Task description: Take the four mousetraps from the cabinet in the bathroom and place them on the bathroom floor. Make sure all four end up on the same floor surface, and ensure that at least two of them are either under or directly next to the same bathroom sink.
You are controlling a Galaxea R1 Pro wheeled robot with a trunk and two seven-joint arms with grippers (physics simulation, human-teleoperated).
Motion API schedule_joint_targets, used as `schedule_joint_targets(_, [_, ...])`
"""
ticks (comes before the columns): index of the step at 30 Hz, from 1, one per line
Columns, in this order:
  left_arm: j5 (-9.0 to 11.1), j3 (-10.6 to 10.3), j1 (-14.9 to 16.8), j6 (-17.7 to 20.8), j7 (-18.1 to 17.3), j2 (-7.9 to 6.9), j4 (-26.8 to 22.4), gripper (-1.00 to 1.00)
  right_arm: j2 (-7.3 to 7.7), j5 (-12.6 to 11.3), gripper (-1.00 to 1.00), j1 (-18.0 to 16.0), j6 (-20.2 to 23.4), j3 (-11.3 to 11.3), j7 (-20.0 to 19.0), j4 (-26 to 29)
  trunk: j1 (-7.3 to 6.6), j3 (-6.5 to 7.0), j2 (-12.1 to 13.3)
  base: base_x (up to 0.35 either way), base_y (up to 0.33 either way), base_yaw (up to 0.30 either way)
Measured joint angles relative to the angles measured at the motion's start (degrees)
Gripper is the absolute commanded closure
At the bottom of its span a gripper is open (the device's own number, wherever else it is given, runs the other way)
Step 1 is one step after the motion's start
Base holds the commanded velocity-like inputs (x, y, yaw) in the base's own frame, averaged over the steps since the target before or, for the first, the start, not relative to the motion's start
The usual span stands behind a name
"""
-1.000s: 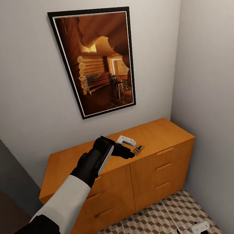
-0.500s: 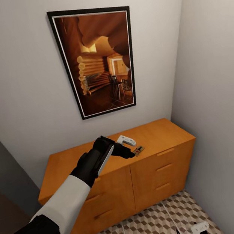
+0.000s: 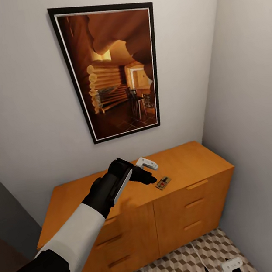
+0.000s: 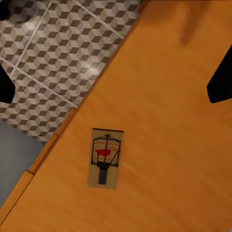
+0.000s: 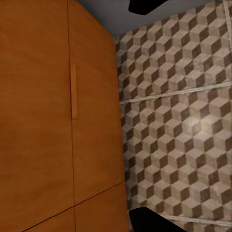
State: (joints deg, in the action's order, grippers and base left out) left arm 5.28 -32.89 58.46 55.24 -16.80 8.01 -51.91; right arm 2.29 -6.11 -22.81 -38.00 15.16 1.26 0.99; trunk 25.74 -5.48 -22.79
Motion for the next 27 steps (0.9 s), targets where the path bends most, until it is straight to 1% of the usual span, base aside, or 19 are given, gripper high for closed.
schedule_joint_targets(10, [0.1,-0.1,0.0,0.0,0.0,0.00,0.2,-1.00,0.05,0.0,-1.00,0.0,-0.1,0.0,0.0,0.0,0.01,0.00,0.0,0.017,0.000,0.000])
schedule_joint_targets(21, [0.1,-0.2,0.0,0.0,0.0,0.00,0.3,-1.00,1.19,0.0,-1.00,0.2,-0.1,-0.1,-0.2,-0.1,0.01,0.00,0.0,0.001,0.000,0.000])
schedule_joint_targets(25, [0.1,-0.2,0.0,0.0,0.0,0.00,0.3,-1.00,1.37,0.0,-1.00,2.3,-0.2,0.0,-0.3,-0.1,0.00,0.00,0.0,0.000,0.000,0.000])
schedule_joint_targets(27, [0.1,-0.2,0.0,0.0,0.0,0.00,0.3,-1.00,1.43,0.0,-1.00,4.3,-0.4,0.0,-0.4,-0.1,0.00,0.00,0.0,0.000,0.000,0.000])
